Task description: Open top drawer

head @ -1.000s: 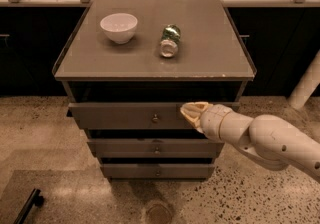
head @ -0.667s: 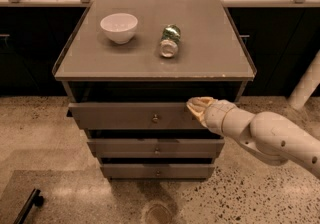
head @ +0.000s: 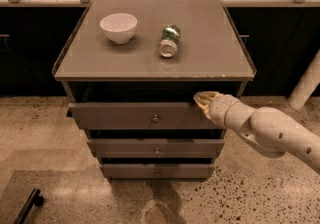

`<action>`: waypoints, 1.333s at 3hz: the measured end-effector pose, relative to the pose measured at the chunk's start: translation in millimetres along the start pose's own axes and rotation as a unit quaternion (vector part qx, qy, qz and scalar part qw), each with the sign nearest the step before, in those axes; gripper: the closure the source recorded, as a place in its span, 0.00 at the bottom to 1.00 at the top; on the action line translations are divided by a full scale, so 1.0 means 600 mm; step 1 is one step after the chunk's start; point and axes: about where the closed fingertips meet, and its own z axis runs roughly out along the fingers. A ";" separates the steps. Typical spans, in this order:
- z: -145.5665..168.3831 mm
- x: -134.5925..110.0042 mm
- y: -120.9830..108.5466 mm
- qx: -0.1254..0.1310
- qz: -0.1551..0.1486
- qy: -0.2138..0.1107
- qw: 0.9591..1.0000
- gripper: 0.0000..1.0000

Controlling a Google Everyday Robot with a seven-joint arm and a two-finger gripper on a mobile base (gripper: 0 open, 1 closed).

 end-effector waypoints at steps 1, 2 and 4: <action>0.058 0.002 -0.047 0.008 0.008 0.000 1.000 1.00; 0.060 0.002 -0.047 0.008 0.007 0.001 1.000 1.00; 0.086 0.019 -0.027 -0.026 -0.011 0.024 0.999 1.00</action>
Offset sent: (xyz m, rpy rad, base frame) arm 0.0686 -0.0082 -0.0084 0.0046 0.0152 -0.0270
